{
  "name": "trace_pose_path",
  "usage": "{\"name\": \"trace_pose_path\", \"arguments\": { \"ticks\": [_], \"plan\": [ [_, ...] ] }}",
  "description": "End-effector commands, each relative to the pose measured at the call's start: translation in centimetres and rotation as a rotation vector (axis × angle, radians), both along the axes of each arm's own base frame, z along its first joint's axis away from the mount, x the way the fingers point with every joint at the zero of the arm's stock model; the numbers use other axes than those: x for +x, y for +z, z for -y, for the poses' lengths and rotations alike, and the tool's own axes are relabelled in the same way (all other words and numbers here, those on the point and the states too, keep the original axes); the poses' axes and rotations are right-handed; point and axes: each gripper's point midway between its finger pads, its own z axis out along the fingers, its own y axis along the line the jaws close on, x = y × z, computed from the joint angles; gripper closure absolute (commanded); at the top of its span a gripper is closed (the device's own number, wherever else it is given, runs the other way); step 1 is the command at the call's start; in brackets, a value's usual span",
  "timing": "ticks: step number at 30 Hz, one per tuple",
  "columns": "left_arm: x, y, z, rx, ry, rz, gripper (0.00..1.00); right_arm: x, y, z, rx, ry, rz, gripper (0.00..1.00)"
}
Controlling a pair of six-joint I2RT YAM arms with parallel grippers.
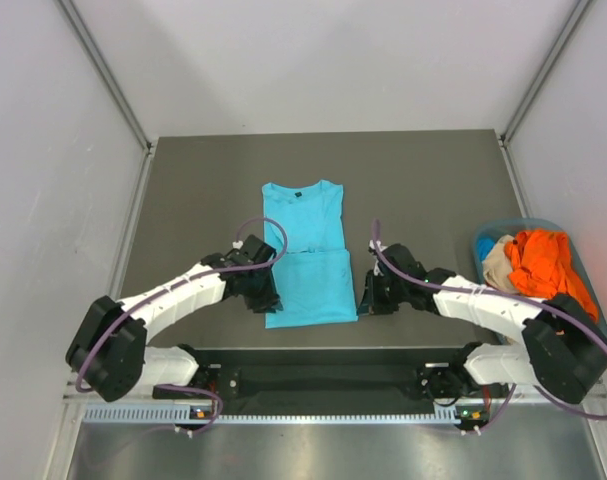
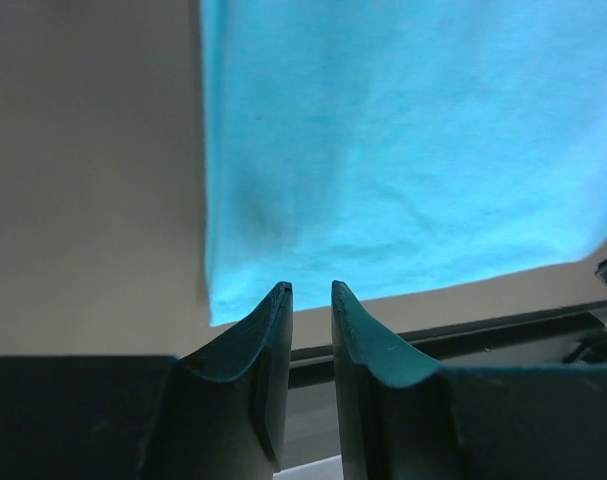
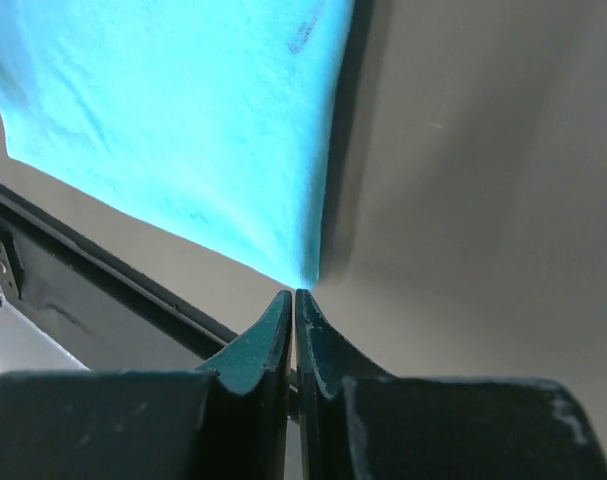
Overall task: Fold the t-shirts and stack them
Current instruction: Fold the tshirt
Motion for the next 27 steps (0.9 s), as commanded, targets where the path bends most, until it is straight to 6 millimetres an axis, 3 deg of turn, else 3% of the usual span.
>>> {"name": "trace_pose_path", "arguments": {
  "ticks": [1, 4, 6, 9, 13, 16, 17, 22, 24, 27],
  "plan": [
    [0.3, -0.9, -1.1, 0.052, 0.029, 0.026, 0.72, 0.7, 0.6, -2.1, 0.067, 0.076, 0.043, 0.94],
    [-0.4, -1.9, -2.2, 0.086, 0.072, 0.005, 0.72, -0.1, -1.4, -1.7, 0.051, 0.085, 0.003, 0.93],
    [-1.1, -2.9, -3.6, 0.144, 0.103, -0.009, 0.71, -0.5, -3.0, -0.2, -0.026, 0.06, -0.022, 0.94],
    [-2.0, -3.5, -4.4, 0.173, 0.128, -0.043, 0.71, -0.7, -3.8, 0.9, -0.075, 0.04, -0.023, 0.94],
    [-1.7, -2.3, -4.2, 0.161, 0.129, -0.028, 0.7, 0.1, -1.4, 0.8, -0.063, 0.036, 0.031, 0.92],
    [-1.3, -0.7, -4.9, 0.21, 0.105, -0.005, 0.65, 0.6, 0.8, 0.6, -0.04, 0.01, 0.06, 0.8],
    [-0.8, 0.2, -4.6, 0.203, 0.097, 0.012, 0.63, 0.7, 1.1, 0.6, -0.036, -0.009, 0.058, 0.68],
    [-1.9, -0.5, -4.2, 0.153, 0.072, -0.015, 0.55, 0.3, 1.0, 0.4, 0.025, -0.136, -0.004, 0.58],
    [-2.0, -0.5, -2.9, 0.071, 0.066, -0.006, 0.53, 0.3, 0.6, 0.3, 0.048, -0.182, -0.023, 0.57],
    [-2.6, -1.3, -3.1, 0.065, 0.073, -0.023, 0.52, 0.4, 0.5, -0.2, 0.085, -0.228, -0.041, 0.57]
  ]
}}
